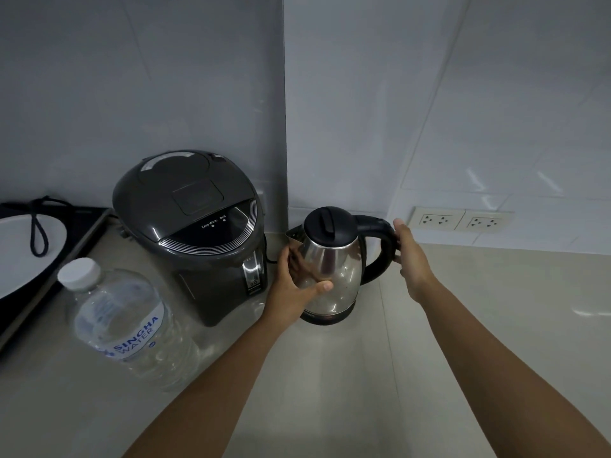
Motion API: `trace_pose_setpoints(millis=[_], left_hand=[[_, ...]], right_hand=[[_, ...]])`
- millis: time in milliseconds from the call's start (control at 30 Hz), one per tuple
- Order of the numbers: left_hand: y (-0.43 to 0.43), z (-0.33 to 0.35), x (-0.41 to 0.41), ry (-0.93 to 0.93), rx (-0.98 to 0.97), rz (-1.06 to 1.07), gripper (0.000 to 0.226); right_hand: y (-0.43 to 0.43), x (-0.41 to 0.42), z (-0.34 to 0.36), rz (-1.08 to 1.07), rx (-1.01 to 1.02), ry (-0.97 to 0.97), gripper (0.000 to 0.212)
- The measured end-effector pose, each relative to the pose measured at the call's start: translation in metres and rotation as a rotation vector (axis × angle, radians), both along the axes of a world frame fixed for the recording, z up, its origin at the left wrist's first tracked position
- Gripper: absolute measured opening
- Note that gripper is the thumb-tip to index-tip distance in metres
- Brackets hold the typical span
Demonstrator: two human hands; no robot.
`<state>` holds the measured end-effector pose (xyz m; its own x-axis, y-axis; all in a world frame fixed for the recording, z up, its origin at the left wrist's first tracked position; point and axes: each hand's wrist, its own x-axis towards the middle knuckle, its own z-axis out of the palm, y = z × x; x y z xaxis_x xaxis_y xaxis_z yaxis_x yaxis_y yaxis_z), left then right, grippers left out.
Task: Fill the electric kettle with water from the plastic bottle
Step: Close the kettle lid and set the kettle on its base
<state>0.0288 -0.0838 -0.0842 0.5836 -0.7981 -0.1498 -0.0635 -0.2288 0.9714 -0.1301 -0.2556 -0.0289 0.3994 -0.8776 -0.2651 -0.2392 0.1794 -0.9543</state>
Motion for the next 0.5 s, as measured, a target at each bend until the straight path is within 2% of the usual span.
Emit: trace_pose_setpoints(millis=[133,333,433,500], left_hand=[[0.001,-0.003,0.002,-0.004,-0.002,-0.007,0.121],[0.001,-0.002,0.005,-0.012,-0.001,-0.028,0.122],[0.001,0.0,0.006,-0.029,0.019,-0.041,0.122],[0.002,0.001,0.006,-0.05,0.046,-0.042,0.122]], right_hand=[[-0.007,0.006,0.015,-0.02,0.049,0.112,0.034],[-0.002,0.01,0.027,-0.022,0.064,0.196,0.045],[0.005,0.012,0.029,-0.033,0.041,0.203,0.045],[0.01,0.01,0.024,-0.036,0.035,0.156,0.052]])
